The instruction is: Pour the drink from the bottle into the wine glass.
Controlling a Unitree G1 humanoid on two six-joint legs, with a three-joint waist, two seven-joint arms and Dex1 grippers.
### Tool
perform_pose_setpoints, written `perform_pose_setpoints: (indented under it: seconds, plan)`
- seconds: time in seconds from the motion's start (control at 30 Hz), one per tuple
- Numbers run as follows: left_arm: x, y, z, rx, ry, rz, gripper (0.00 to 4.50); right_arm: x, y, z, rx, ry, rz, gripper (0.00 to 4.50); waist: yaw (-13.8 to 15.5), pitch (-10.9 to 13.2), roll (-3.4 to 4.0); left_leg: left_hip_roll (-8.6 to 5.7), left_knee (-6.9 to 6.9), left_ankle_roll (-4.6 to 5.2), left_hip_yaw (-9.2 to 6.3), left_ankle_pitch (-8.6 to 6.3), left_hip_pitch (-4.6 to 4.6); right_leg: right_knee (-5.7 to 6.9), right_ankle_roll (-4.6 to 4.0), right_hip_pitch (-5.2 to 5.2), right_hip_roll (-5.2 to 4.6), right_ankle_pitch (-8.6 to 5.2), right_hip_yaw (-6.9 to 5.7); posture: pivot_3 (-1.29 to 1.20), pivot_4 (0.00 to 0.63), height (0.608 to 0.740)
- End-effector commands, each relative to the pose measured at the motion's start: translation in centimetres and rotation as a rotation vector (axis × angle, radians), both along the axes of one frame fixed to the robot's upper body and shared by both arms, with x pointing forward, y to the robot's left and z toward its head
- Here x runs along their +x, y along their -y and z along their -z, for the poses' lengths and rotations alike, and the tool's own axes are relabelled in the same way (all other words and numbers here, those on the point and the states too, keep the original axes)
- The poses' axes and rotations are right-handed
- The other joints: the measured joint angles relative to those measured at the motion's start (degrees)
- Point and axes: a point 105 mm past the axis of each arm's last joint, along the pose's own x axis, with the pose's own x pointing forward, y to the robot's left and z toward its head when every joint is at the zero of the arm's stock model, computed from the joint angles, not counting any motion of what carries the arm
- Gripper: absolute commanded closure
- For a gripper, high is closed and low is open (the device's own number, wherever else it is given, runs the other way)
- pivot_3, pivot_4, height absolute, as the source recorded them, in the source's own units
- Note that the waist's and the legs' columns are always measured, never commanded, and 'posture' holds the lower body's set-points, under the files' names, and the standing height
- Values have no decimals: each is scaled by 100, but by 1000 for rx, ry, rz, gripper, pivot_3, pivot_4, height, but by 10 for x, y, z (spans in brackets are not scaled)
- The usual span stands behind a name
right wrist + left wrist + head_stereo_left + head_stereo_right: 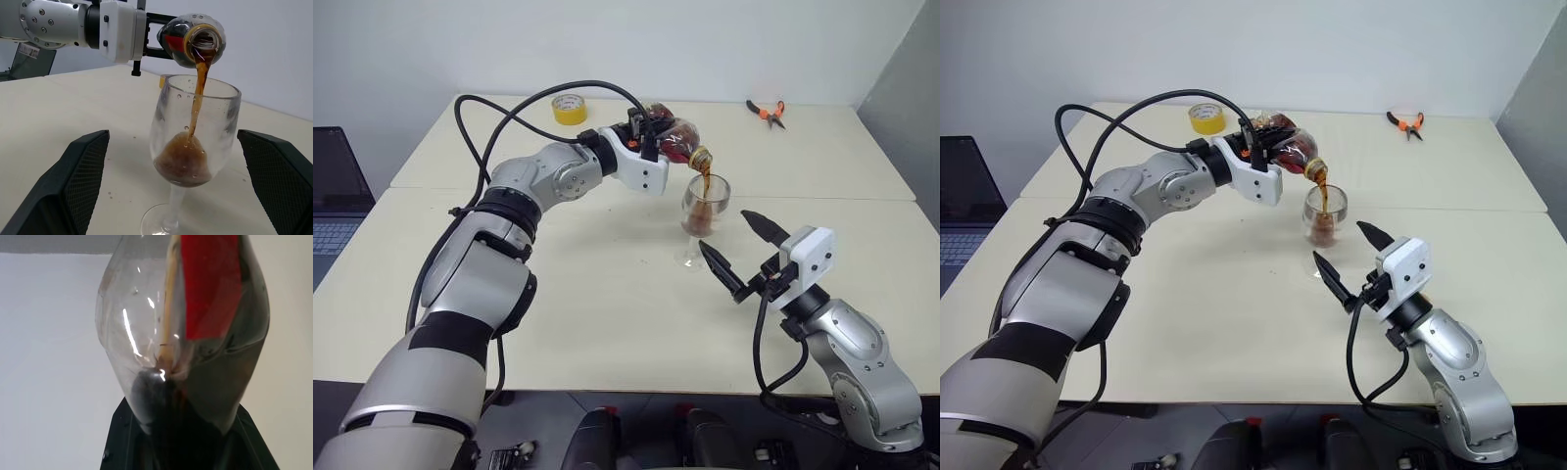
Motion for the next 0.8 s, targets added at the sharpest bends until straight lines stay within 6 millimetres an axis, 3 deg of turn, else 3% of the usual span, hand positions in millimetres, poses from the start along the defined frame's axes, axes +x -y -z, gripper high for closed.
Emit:
perform_pose_setpoints:
  seconds: [0.03,0.8]
  plan:
    - [-6,4,-30,-22,82,32,3869,-5,0,-12,18,56,-12,0,0,0,0,0,0,0,0,0,0,0,0,0,0,0,0,0,150,740]
    - [-6,3,-32,-20,87,29,3869,-5,-1,-11,15,50,-22,0,0,0,0,0,6,0,-1,0,0,5,0,0,0,0,0,0,150,740]
